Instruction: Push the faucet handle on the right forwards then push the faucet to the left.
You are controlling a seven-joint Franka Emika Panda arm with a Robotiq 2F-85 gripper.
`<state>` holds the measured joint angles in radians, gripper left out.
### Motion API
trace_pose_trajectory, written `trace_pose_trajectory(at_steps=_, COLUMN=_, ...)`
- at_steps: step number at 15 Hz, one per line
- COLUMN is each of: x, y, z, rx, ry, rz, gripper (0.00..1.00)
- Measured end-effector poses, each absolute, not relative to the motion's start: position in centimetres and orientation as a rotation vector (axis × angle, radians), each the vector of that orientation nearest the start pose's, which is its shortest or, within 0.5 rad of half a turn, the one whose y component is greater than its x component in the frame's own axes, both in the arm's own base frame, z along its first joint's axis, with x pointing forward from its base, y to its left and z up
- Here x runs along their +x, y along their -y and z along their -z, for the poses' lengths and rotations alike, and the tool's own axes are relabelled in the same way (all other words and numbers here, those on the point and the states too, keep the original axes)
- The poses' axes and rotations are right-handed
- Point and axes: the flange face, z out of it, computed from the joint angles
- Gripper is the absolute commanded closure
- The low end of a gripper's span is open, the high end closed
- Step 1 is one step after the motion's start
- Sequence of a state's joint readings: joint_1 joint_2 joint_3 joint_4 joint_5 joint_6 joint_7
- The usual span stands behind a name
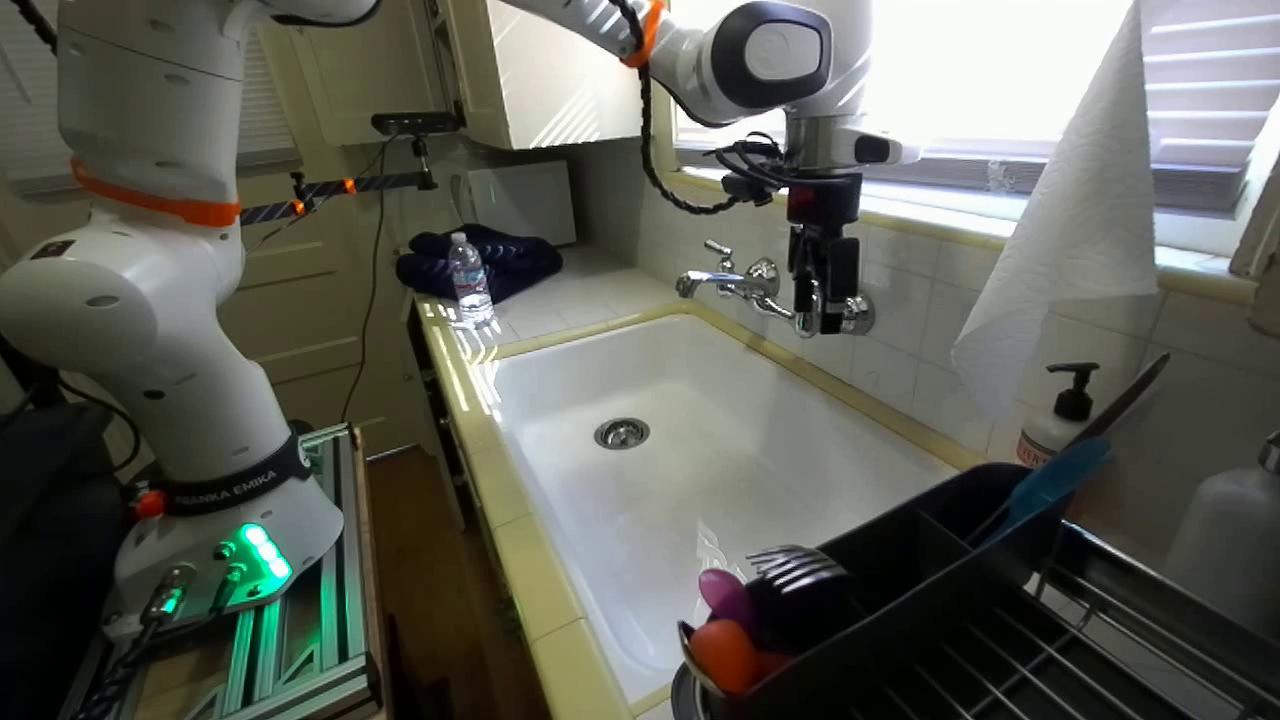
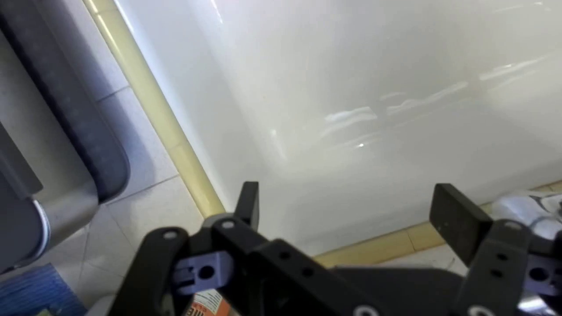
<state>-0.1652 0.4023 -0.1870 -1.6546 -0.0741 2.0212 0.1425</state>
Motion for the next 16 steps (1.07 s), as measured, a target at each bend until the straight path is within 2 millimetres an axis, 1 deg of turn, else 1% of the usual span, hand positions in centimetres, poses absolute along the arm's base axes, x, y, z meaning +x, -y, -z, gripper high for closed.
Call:
trace_pose_trajectory(at_steps=2, x=62.0, y=22.7, z=-37.4, rx=-3.199, ry=-0.742, rz=-0.102, gripper=0.0)
trace_pose_trajectory(at_steps=4, x=62.0, y=22.9, z=-37.6, rx=-3.199, ry=-0.737, rz=-0.091, gripper=0.0)
trace_pose_trajectory(at_steps=7, x=62.8, y=22.7, z=-39.2, rx=-3.196, ry=-0.713, rz=0.048, gripper=0.0)
trace_pose_trajectory(at_steps=11, x=64.1, y=22.3, z=-40.7, rx=-3.123, ry=-0.685, rz=0.261, gripper=0.0)
trace_pose_trajectory(at_steps=14, x=64.6, y=22.6, z=-41.1, rx=-3.069, ry=-0.681, rz=0.358, gripper=0.0)
trace_pose_trajectory(at_steps=16, x=64.7, y=22.9, z=-40.8, rx=-3.049, ry=-0.679, rz=0.385, gripper=0.0)
